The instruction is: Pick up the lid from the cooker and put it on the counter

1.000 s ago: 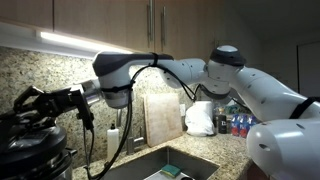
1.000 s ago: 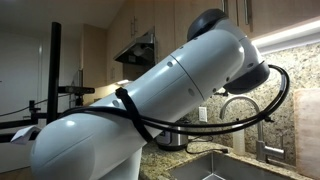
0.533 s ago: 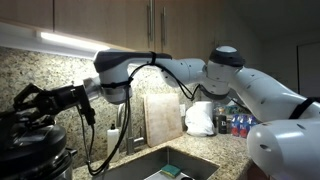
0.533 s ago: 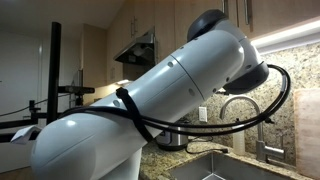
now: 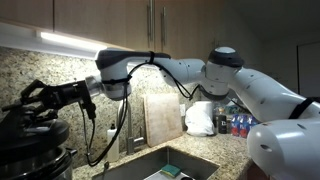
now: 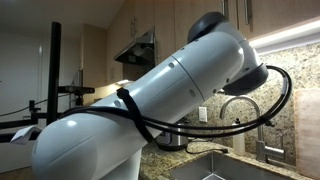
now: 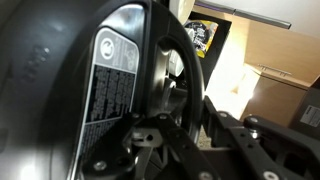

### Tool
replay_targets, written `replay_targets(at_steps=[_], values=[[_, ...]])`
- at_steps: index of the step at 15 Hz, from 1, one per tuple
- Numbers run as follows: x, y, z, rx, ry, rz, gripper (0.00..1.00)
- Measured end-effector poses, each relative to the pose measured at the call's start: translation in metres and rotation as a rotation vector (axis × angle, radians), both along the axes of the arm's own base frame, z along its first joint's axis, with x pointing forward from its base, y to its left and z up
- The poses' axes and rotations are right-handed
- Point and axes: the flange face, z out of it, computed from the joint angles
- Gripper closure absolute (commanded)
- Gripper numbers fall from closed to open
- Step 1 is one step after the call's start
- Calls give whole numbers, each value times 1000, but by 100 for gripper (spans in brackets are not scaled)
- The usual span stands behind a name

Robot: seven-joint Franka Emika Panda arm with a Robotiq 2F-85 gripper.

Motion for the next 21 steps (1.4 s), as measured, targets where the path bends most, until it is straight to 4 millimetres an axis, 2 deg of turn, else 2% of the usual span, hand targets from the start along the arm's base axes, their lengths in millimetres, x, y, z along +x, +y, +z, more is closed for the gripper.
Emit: replay_targets(at_steps=[5, 10, 15, 19, 21], values=[[-3, 1, -4, -8, 15, -2, 91], [-30, 1, 9, -34, 52, -69, 92], [-56, -30, 9, -33, 88, -177, 92], [-65, -61, -2, -56, 112, -257, 92], [-70, -70, -2, -90, 132, -299, 92]])
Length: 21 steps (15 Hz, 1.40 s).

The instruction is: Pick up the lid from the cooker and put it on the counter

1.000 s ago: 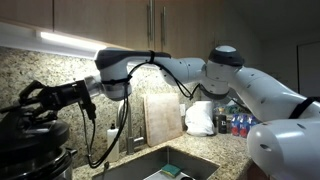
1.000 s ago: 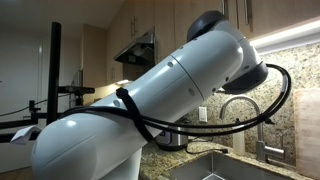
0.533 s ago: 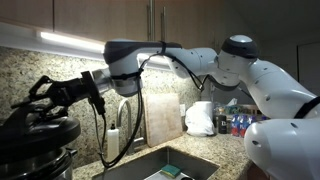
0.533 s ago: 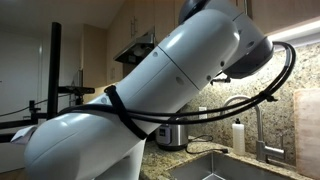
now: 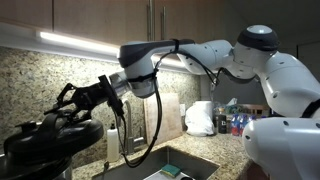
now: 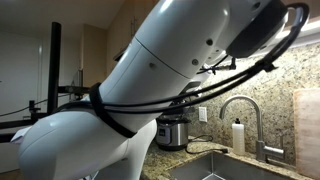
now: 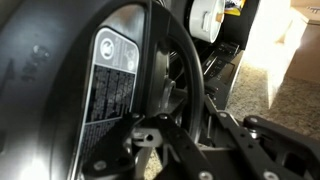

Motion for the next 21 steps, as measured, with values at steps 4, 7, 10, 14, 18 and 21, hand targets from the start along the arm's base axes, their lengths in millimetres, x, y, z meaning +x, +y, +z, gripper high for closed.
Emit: replay_targets(at_steps=[4, 7, 10, 14, 18, 21], values=[[-14, -2, 16, -76, 56, -105, 92], [-26, -4, 25, -127, 94, -172, 91], [-39, -15, 24, -144, 105, -236, 91], [-62, -31, 21, -154, 73, -331, 91], [-84, -39, 17, -149, 22, -431, 91], [-103, -46, 11, -152, 18, -511, 92]])
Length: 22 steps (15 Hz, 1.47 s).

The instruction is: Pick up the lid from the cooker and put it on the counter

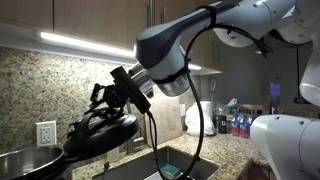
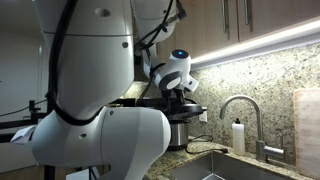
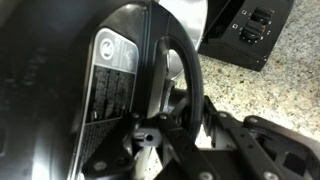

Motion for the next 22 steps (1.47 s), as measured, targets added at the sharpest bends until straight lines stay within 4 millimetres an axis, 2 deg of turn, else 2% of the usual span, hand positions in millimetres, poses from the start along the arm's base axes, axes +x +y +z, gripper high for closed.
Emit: replay_targets(at_steps=[7, 16, 21, 22], values=[[-26, -30, -12, -17, 31, -166, 92], [-28, -62, 6, 23, 13, -321, 92], [-32, -68, 12, 35, 3, -389, 92], [-34, -66, 13, 34, 0, -395, 85]])
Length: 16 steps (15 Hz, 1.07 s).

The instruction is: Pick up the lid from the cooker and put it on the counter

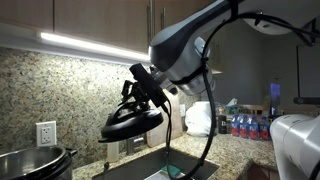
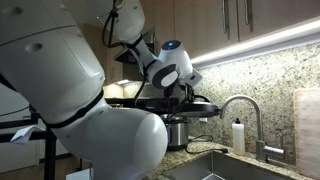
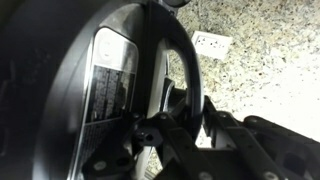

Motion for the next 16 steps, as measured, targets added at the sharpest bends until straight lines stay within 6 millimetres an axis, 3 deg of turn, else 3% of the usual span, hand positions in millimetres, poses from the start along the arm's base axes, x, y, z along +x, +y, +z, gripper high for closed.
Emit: replay_targets(at_steps=[5, 6, 10, 16], values=[[4, 1, -15, -13, 38, 0, 85], [4, 1, -15, -14, 40, 0, 92], [7, 1, -26, -22, 66, -2, 92], [19, -23, -43, -20, 106, -75, 92]])
